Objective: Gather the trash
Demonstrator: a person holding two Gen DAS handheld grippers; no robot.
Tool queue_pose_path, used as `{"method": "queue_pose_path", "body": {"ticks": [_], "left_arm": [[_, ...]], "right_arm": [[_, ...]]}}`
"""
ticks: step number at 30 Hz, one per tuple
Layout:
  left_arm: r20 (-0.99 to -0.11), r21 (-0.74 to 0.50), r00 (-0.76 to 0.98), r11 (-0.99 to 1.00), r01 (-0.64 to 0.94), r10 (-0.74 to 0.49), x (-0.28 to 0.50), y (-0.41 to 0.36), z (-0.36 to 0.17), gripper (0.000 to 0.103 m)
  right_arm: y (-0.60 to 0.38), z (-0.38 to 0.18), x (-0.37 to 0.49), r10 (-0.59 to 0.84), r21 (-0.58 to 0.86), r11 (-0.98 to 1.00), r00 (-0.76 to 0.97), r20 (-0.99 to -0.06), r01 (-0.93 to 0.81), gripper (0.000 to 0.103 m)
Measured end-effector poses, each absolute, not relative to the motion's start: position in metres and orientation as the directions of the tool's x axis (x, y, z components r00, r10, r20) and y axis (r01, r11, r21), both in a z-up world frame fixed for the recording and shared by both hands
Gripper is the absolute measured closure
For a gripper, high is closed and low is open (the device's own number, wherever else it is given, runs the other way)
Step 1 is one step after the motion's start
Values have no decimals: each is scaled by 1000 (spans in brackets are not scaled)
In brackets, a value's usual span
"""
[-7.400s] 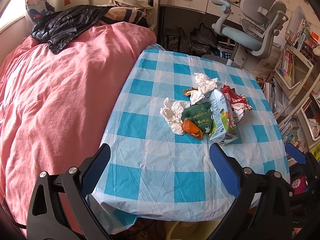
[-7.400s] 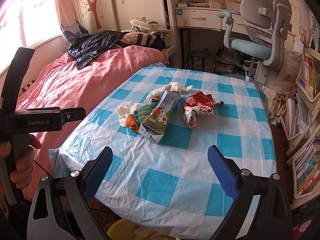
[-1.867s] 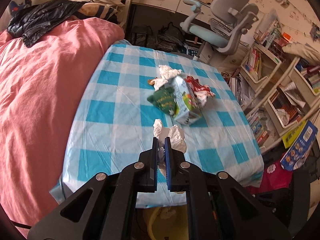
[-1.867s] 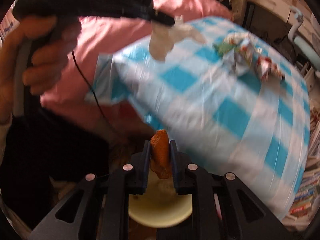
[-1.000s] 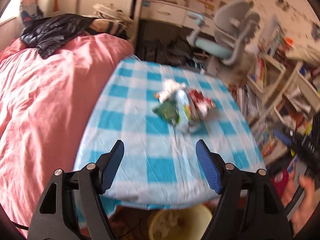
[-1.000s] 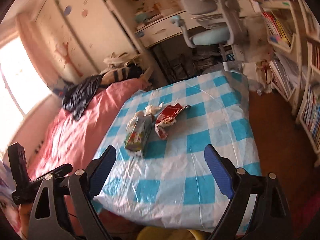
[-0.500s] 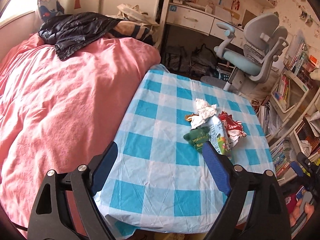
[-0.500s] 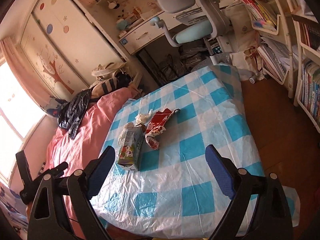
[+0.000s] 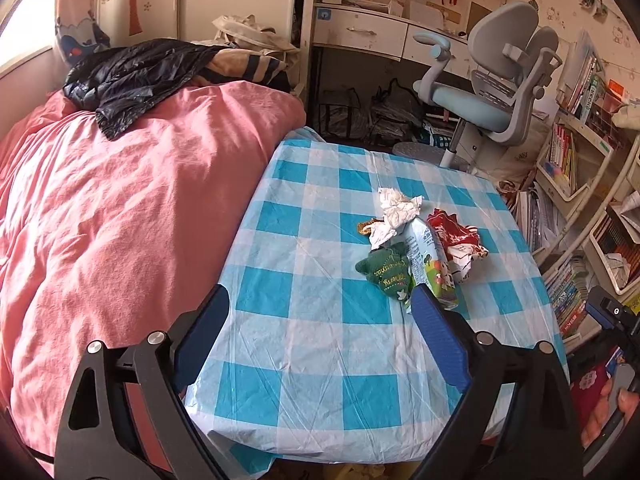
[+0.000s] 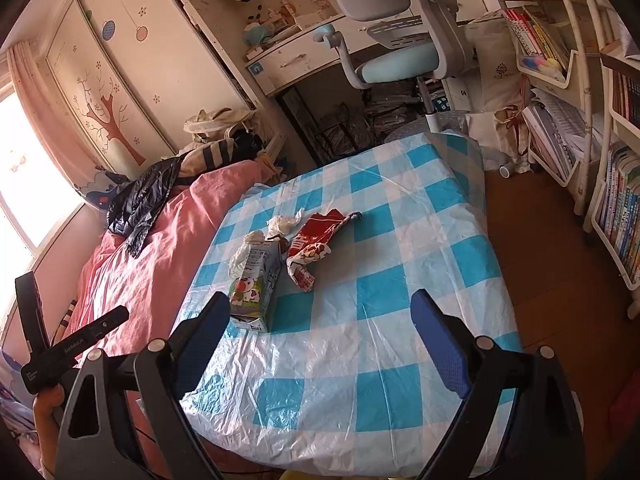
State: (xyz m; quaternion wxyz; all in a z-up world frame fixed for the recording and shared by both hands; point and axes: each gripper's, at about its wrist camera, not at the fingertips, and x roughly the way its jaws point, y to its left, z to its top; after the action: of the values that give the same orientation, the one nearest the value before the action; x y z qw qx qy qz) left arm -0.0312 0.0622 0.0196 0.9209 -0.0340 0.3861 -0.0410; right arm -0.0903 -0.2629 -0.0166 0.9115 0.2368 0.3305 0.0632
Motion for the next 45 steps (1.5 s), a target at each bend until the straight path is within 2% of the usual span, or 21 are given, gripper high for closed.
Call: {"method": "queue_pose_path", "body": {"ticks": [22,45], "left_arm": [[-719,-101,688,994,45,-104,-31,62,13,13],[-730,-87,677,995,48,-96,-30,60,12,12]], "right_arm": [[-253,-12,-90,245,399,917,764,-597,18,15],[-254,-10,-91,244,395,918,764,-598,16,15]]}}
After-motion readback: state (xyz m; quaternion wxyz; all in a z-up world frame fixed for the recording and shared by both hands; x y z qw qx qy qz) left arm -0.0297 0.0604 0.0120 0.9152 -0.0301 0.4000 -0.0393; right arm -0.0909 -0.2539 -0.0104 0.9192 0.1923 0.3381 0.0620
